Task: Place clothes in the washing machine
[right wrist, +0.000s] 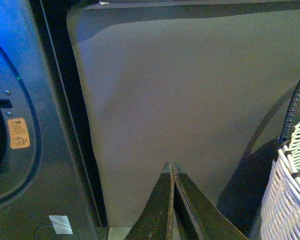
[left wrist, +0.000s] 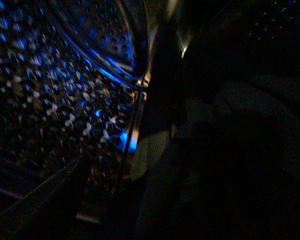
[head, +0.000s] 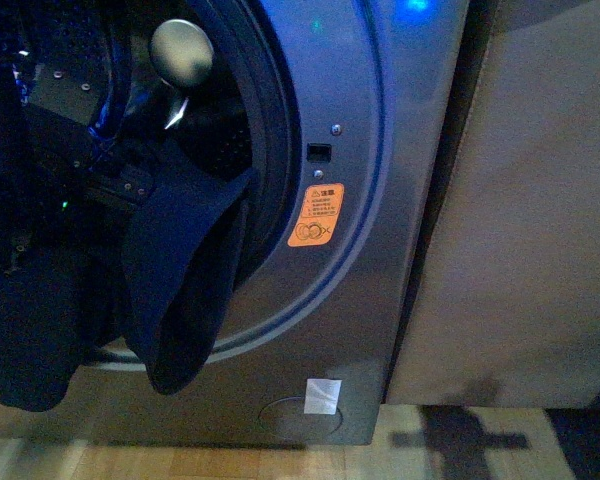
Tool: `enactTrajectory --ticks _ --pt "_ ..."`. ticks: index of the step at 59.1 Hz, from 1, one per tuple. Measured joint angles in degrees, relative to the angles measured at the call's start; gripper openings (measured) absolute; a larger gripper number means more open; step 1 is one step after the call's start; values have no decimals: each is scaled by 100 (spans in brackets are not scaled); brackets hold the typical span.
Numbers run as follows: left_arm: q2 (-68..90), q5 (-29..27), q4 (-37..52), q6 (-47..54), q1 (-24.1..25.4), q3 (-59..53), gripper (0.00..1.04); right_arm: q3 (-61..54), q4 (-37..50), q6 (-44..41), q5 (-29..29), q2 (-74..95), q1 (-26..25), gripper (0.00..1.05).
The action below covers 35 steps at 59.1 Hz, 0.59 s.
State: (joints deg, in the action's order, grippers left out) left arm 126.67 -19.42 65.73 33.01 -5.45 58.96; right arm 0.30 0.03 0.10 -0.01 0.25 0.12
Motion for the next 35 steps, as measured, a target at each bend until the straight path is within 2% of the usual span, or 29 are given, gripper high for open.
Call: enactTrajectory --ticks 5,10,16,19,25,26,34,35 --pt "216 13 662 855 -61 164 98 0 0 0 0 0 0 2" --pt "334 267 1311 1679 -122 208 98 0 0 0 0 0 0 2" --pt "315 201 935 1790 -133 214 98 0 0 0 0 0 0 2" --pt "306 149 560 1657 -127 214 91 0 0 0 0 0 0 2" --pt "321 188 752 1738 -92 184 75 0 0 0 0 0 0 2" --pt "321 201 835 1775 -90 177 76 0 0 0 0 0 0 2" --pt "181 291 1054 1991 -42 20 100 0 0 0 2 0 0 2" --pt "160 299 1029 1989 -37 -7 100 0 0 0 2 0 0 2"
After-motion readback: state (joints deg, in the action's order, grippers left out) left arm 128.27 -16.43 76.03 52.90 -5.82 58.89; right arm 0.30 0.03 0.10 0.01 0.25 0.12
